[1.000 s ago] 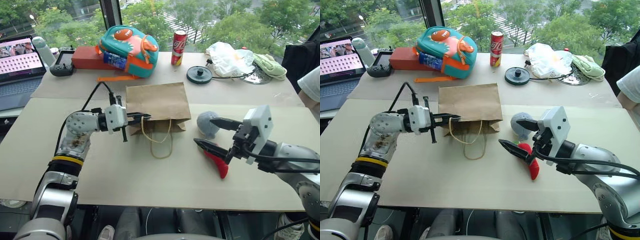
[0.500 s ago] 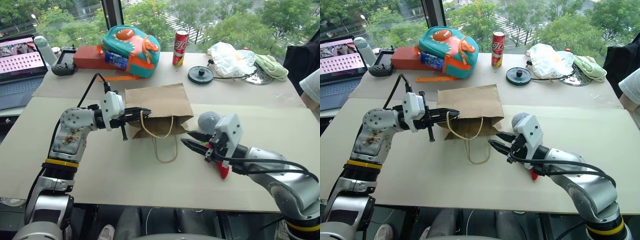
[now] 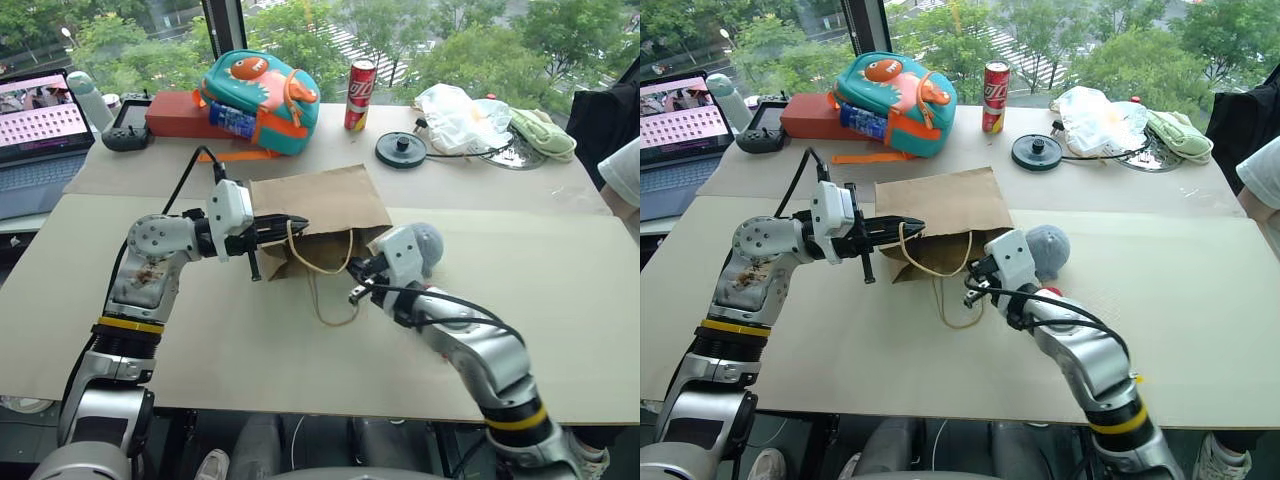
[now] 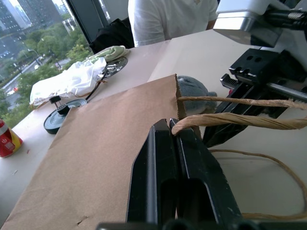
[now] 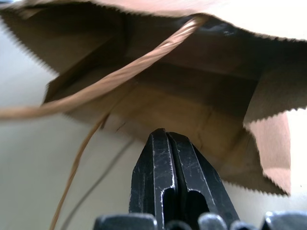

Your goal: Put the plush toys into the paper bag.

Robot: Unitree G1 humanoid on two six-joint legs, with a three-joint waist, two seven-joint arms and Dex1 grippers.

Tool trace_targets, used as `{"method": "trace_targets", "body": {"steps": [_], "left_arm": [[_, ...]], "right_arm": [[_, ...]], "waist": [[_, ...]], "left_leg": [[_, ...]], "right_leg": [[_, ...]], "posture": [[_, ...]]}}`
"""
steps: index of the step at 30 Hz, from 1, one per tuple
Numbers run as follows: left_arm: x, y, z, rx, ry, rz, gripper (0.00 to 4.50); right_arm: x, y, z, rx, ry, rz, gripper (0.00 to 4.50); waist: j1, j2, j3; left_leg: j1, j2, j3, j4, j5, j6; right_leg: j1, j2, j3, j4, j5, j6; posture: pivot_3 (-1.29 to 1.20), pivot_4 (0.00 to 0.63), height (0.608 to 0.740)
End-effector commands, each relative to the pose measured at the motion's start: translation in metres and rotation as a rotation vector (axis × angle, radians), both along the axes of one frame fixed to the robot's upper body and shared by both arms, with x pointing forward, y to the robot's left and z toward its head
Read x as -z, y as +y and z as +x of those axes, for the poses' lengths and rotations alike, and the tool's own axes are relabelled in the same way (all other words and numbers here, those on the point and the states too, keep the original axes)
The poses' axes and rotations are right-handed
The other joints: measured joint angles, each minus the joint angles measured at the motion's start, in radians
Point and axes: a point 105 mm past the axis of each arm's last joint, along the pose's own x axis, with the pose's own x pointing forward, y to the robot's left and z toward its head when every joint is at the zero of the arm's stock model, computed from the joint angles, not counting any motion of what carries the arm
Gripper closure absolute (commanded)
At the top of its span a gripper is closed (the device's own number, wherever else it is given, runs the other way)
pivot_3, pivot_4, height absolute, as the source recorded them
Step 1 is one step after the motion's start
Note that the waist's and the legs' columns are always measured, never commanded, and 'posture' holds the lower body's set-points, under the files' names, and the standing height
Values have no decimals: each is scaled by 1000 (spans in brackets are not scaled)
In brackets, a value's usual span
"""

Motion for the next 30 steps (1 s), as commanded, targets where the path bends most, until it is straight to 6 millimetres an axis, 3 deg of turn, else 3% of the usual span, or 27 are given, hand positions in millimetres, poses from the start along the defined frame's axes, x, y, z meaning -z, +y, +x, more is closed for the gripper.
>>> {"method": "trace_targets", "body": {"steps": [1,4,9,21,30], "left_arm": [[-21,-5,-5,31,-56,-34,4500],[-25,-6,-5,32,-51,-46,4500],[-34,-4,-2,6,-48,-86,4500],[-51,7,8,-74,-7,-200,4500],[-63,6,9,-95,61,-321,4500]], "right_arm": [[-7,5,15,55,-74,-10,4470],[9,2,28,125,-41,-58,4470],[28,2,28,147,35,-84,4470],[20,4,7,101,57,-100,4470],[23,3,4,137,130,-176,4470]], "waist": [[-1,0,0],[-1,0,0],[-1,0,0],[-3,0,0],[-4,0,0]], "left_leg": [[0,0,0,0,0,0],[0,0,0,0,0,0],[0,0,0,0,0,0],[0,0,0,0,0,0],[0,0,-1,0,0,0]], "right_leg": [[0,0,0,0,0,0],[0,0,0,0,0,0],[0,0,0,0,0,0],[0,0,0,0,0,0],[0,0,0,1,0,0]], "posture": [[0,150,733],[0,150,733],[0,150,733],[0,150,733],[0,150,733]]}}
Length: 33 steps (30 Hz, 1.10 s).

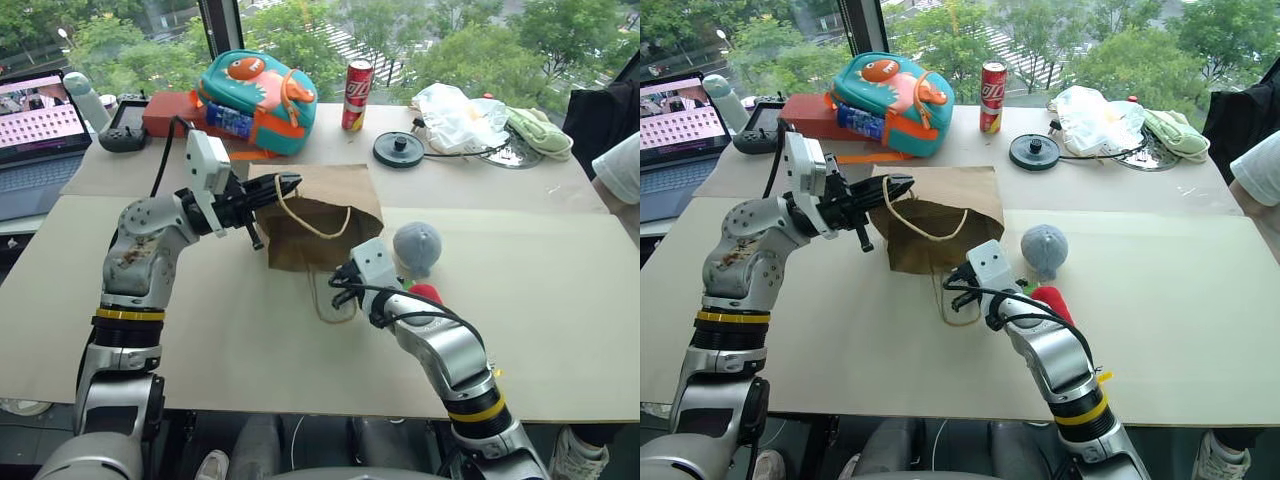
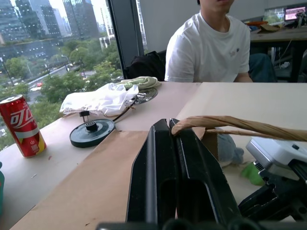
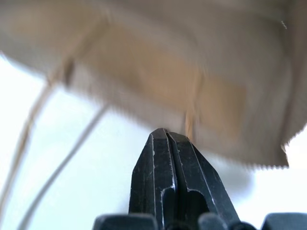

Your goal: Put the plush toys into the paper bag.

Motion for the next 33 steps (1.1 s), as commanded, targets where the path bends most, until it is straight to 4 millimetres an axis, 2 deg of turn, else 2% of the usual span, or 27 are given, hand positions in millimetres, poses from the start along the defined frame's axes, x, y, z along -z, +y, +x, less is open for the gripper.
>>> {"method": "trace_targets", "body": {"steps": [1,7,12,19,25,30,33], "left_arm": [[-20,-2,-6,10,-49,-46,4500],[-15,-2,-6,11,-31,-42,4500],[-8,0,-6,12,-10,-36,4500],[4,1,-10,30,25,-16,4500],[12,1,-16,44,36,4,4500],[17,-6,-21,70,44,7,4500],[18,-6,-21,70,46,6,4500]], "right_arm": [[-10,3,-1,6,-26,5,4470],[-8,3,-2,11,-16,0,4470],[-18,4,-5,-15,-45,13,4470],[-55,-2,-14,-86,-132,96,4470],[-74,-2,-25,-173,-208,127,4470],[-91,12,-34,-266,-251,221,4470],[-96,13,-36,-287,-264,236,4470]], "waist": [[-1,0,0],[-1,0,0],[-1,0,0],[0,0,0],[0,0,0],[-2,0,0],[-1,0,0]], "left_leg": [[0,0,0,0,0,0],[0,0,0,0,0,0],[0,0,0,0,0,0],[0,0,0,0,0,0],[0,0,0,0,0,0],[0,0,0,0,0,0],[0,0,0,0,0,0]], "right_leg": [[0,0,0,0,0,0],[0,0,0,0,0,0],[0,0,0,0,0,0],[0,0,0,-1,0,0],[0,0,0,-1,0,0],[0,0,0,-1,0,0],[0,0,0,-1,0,0]], "posture": [[0,150,733],[0,150,733],[0,150,733],[0,150,733],[0,150,733],[0,150,733],[0,150,733]]}}
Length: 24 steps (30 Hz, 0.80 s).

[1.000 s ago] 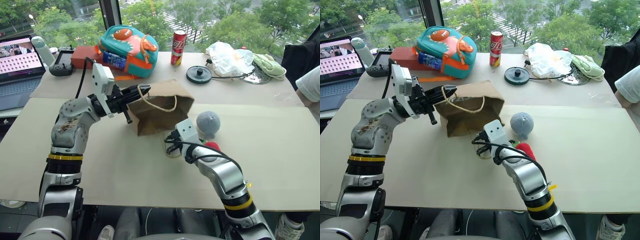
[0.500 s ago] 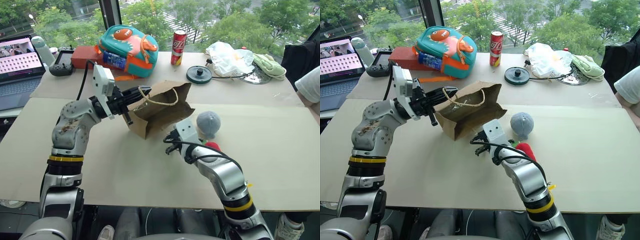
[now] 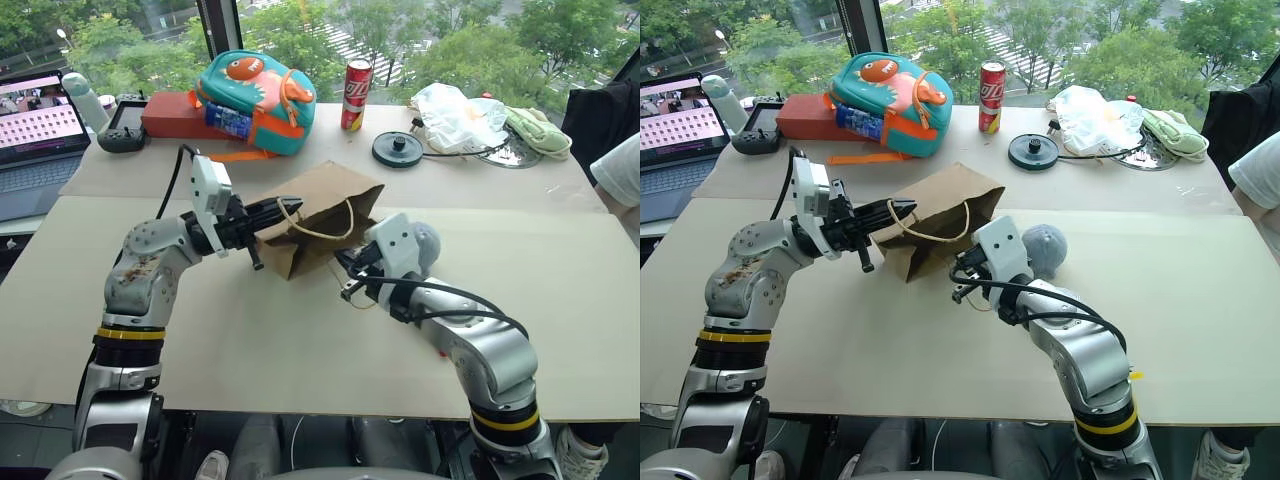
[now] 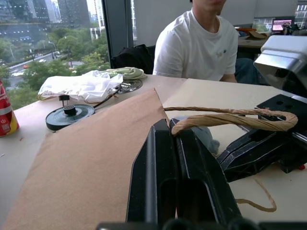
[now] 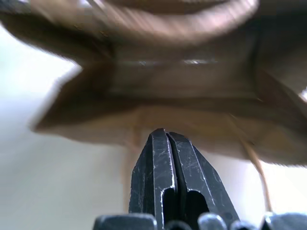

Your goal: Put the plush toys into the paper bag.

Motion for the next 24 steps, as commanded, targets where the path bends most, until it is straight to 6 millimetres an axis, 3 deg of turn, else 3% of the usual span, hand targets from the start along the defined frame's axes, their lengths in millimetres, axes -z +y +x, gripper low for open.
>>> {"method": "trace_targets", "body": {"steps": [1,4,11,16,20,24], "left_arm": [[-9,-2,-5,19,-42,-4,4500],[-7,-3,-6,31,-45,-2,4500],[-9,-5,-8,64,-51,-14,4500],[-16,-7,-10,80,-58,-36,4500],[-22,-8,-9,79,-64,-51,4500],[-26,-7,-6,64,-74,-52,4500]], "right_arm": [[-26,2,-7,-47,-103,55,4470],[-31,0,-2,-35,-113,86,4470],[4,-12,36,109,-132,-114,4470],[20,-17,54,181,-109,-95,4470],[51,-17,65,194,-35,-134,4470],[87,-18,60,195,107,-240,4470]], "waist": [[0,0,0],[1,0,0],[-1,0,0],[-1,0,0],[-2,0,0],[-2,0,0]], "left_leg": [[0,0,0,0,0,0],[0,0,0,0,0,0],[0,0,0,0,0,0],[0,0,0,0,0,0],[0,0,0,-1,0,0],[0,0,0,-1,0,0]], "right_leg": [[0,0,0,0,0,0],[0,0,0,0,0,0],[0,0,0,0,0,0],[0,0,0,-1,0,0],[0,0,0,-1,0,0],[0,0,0,-1,0,0]], "posture": [[0,150,733],[0,150,733],[0,150,733],[0,150,733],[0,150,733],[0,150,733]]}}
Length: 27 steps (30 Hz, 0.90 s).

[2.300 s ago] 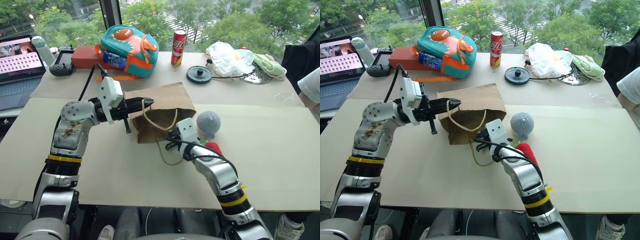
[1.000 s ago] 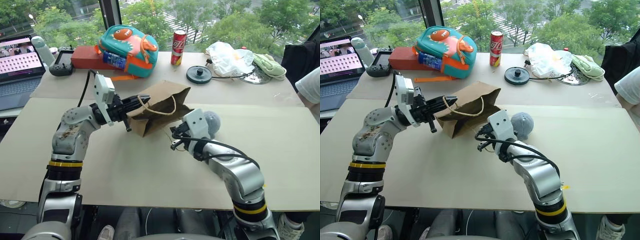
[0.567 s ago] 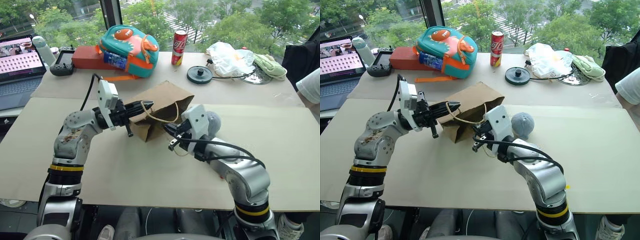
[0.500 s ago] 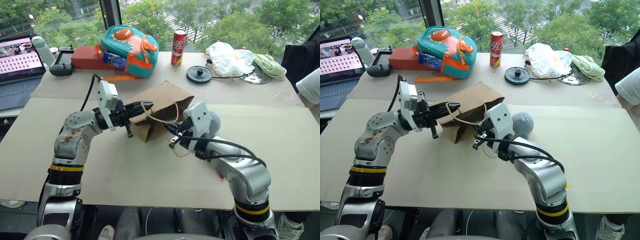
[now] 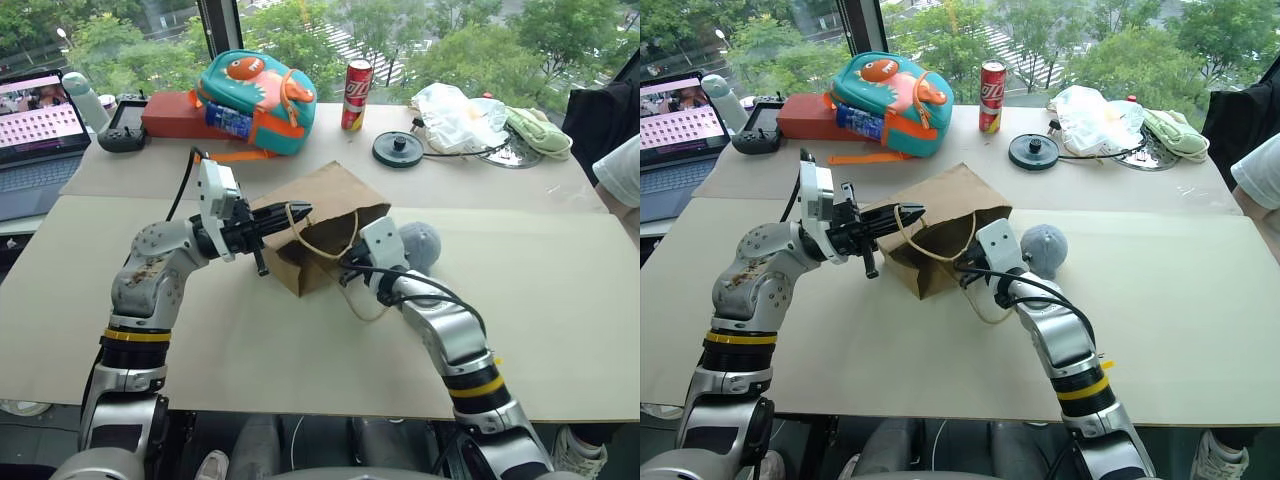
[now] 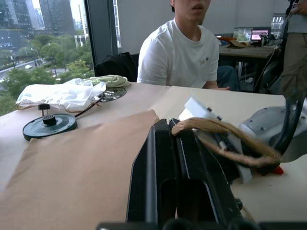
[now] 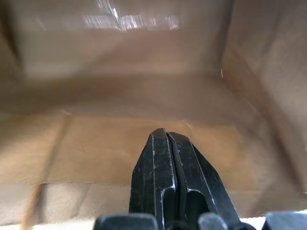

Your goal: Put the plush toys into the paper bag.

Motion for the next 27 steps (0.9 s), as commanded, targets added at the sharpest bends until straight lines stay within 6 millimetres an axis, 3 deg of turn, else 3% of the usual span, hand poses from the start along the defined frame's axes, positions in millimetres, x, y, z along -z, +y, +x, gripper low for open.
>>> {"method": "trace_targets", "body": {"steps": [1,16,27], "left_arm": [[-20,1,0,-5,-63,-22,4500],[-30,-7,10,40,-66,-30,4500],[-26,-9,13,45,-34,-50,4500]], "right_arm": [[13,1,-5,11,81,-33,4470],[11,5,-37,83,227,-30,4470],[7,6,-37,100,214,-30,4470]], "waist": [[-1,0,0],[2,0,0],[-8,0,0]], "left_leg": [[0,0,0,0,0,0],[1,0,0,0,0,0],[1,0,0,0,0,0]], "right_leg": [[0,0,0,0,0,0],[0,0,0,0,0,0],[0,0,0,0,0,0]], "posture": [[0,150,733],[0,150,733],[0,150,733]]}}
